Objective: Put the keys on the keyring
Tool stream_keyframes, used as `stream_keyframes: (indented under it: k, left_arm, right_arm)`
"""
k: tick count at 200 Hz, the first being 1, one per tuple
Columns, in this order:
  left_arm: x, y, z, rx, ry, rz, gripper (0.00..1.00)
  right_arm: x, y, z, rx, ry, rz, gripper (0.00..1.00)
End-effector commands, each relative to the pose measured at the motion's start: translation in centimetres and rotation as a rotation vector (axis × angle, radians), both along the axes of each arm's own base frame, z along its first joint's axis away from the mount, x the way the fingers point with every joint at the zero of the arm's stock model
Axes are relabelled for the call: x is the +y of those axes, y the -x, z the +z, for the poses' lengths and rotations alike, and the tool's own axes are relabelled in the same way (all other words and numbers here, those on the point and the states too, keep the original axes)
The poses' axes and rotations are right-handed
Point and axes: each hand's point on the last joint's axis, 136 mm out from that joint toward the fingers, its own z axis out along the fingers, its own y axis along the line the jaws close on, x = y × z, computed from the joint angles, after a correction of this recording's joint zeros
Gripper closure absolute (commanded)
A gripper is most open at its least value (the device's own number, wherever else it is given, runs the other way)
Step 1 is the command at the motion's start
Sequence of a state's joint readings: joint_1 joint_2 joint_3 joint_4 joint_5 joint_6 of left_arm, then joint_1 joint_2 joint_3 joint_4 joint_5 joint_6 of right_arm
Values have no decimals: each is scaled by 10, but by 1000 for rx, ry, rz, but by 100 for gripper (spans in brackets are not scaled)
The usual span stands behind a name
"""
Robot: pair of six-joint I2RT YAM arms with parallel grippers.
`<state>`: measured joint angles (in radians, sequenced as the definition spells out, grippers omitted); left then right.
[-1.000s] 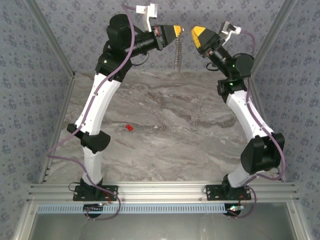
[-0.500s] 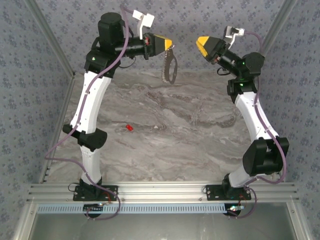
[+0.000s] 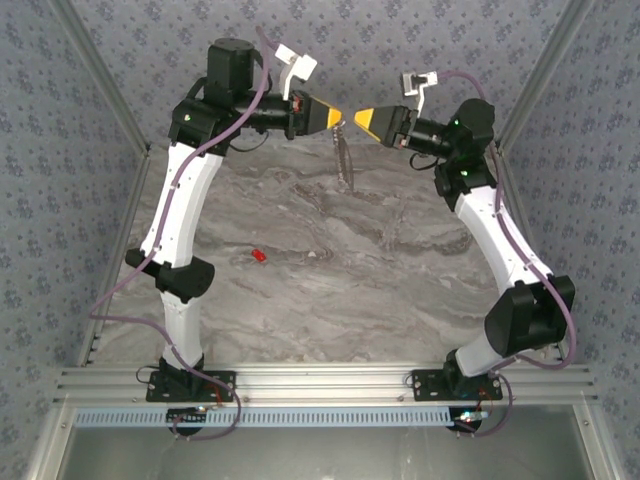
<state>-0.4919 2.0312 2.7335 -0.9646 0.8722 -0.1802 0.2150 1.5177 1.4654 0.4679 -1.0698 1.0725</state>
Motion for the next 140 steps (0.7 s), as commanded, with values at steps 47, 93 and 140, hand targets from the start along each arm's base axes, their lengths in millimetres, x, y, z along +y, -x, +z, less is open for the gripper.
stream_keyframes:
  k: [47, 93, 140]
  left_arm:
    - [15, 14, -19, -15, -133, 52, 100]
    - [17, 13, -46, -5, -241, 92, 100]
    - [15, 16, -79, -19, -387, 114, 100]
  right_arm:
    - [-3, 6, -20, -19, 74, -45, 56]
    - [4, 5, -53, 33, 123, -55, 56]
    - [5, 7, -82, 74, 179, -56, 57]
